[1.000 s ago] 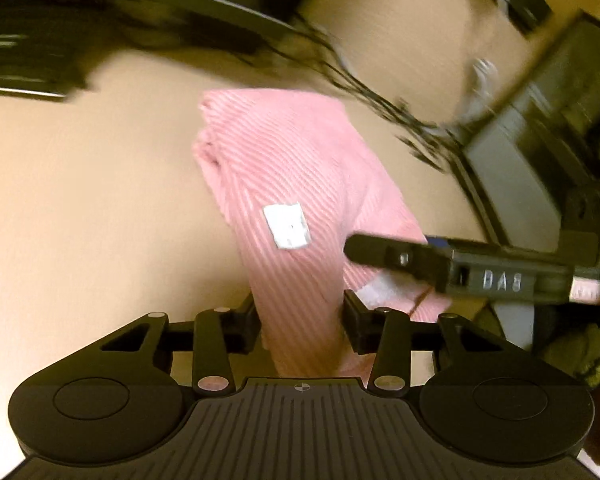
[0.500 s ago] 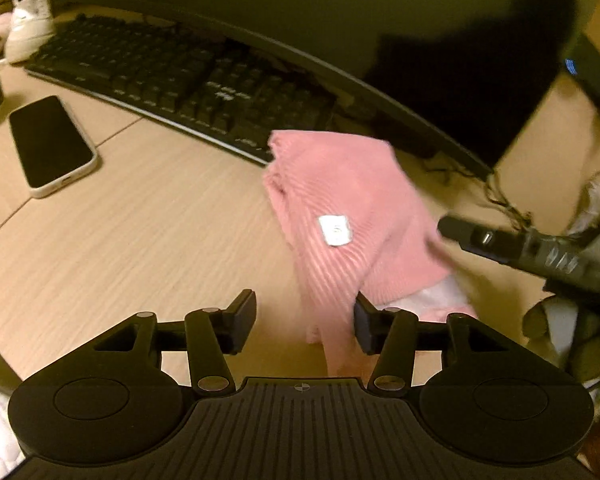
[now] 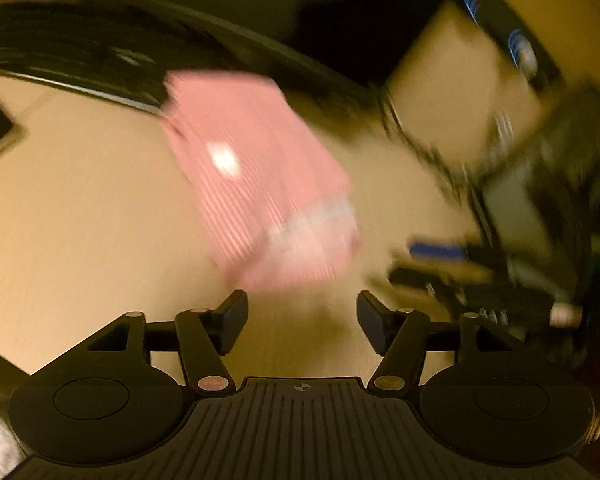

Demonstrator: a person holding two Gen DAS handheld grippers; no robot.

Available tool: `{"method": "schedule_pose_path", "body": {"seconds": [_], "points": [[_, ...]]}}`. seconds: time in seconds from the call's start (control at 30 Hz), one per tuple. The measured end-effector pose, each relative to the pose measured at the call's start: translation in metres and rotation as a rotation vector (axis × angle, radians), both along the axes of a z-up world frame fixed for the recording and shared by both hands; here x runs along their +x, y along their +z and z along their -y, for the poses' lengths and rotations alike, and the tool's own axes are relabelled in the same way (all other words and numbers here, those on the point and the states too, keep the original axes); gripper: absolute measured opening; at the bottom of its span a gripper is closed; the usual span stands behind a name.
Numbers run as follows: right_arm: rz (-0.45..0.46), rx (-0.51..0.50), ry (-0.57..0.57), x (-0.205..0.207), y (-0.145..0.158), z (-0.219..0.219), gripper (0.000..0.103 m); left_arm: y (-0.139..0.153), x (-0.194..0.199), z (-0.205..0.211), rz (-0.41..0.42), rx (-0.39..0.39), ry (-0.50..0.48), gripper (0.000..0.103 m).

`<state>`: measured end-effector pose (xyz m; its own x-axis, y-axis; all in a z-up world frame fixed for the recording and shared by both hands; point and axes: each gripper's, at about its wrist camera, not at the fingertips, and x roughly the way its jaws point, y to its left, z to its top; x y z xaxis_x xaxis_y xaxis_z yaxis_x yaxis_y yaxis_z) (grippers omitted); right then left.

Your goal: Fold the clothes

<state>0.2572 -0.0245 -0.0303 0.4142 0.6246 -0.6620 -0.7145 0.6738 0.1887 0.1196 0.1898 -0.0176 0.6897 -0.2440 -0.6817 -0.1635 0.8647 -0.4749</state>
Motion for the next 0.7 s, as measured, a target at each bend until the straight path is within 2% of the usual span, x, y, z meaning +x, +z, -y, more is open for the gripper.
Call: {"method": "schedule_pose_path", "body": {"seconds": [0.07, 0.13, 0.17, 0.2, 0.27, 0.3, 0.37, 0.43, 0.47, 0.53, 0.57, 0.63, 0.7], "points": [[-0.033, 0.059, -0.066, 0.012, -0.002, 0.001, 0.073, 0.006, 0.003, -0.015, 0.033, -0.011, 0.137, 0.081], [-0.044, 0.083, -0.105, 0.018, -0.005, 0.001, 0.075, 0.001, 0.015, -0.022, 0.027, -0.037, 0.200, 0.080], [-0.045, 0.085, -0.114, 0.020, -0.007, -0.001, 0.075, -0.003, 0.022, -0.024, 0.018, -0.051, 0.219, 0.073], [-0.048, 0.086, -0.121, 0.019, -0.009, -0.003, 0.075, -0.007, 0.030, -0.025, 0.009, -0.065, 0.235, 0.050], [-0.056, 0.091, -0.126, 0.018, -0.013, -0.004, 0.075, -0.010, 0.045, -0.018, 0.028, -0.095, 0.209, 0.029], [-0.055, 0.096, -0.122, 0.016, -0.014, -0.004, 0.075, -0.009, 0.051, -0.015, 0.050, -0.107, 0.194, 0.027], [-0.048, 0.103, -0.114, 0.013, -0.012, 0.002, 0.080, -0.012, 0.059, -0.006, 0.059, -0.058, 0.181, 0.026], [-0.038, 0.091, -0.117, 0.011, -0.012, 0.007, 0.082, -0.030, 0.062, -0.004, -0.003, 0.005, 0.205, 0.026], [-0.034, 0.080, -0.122, 0.011, -0.013, 0.009, 0.082, -0.040, 0.061, -0.003, -0.033, 0.021, 0.220, 0.026], [-0.025, 0.062, -0.136, 0.009, -0.013, 0.015, 0.084, -0.048, 0.045, 0.003, -0.040, 0.026, 0.241, 0.026], [-0.021, 0.063, -0.140, 0.006, -0.013, 0.020, 0.089, -0.051, 0.037, 0.007, -0.043, 0.030, 0.251, 0.032], [-0.019, 0.072, -0.143, -0.001, -0.011, 0.031, 0.101, -0.047, 0.015, 0.021, -0.041, 0.063, 0.262, 0.050], [-0.015, 0.089, -0.128, -0.010, -0.007, 0.040, 0.103, -0.040, -0.008, 0.040, -0.035, 0.113, 0.286, 0.069]]}}
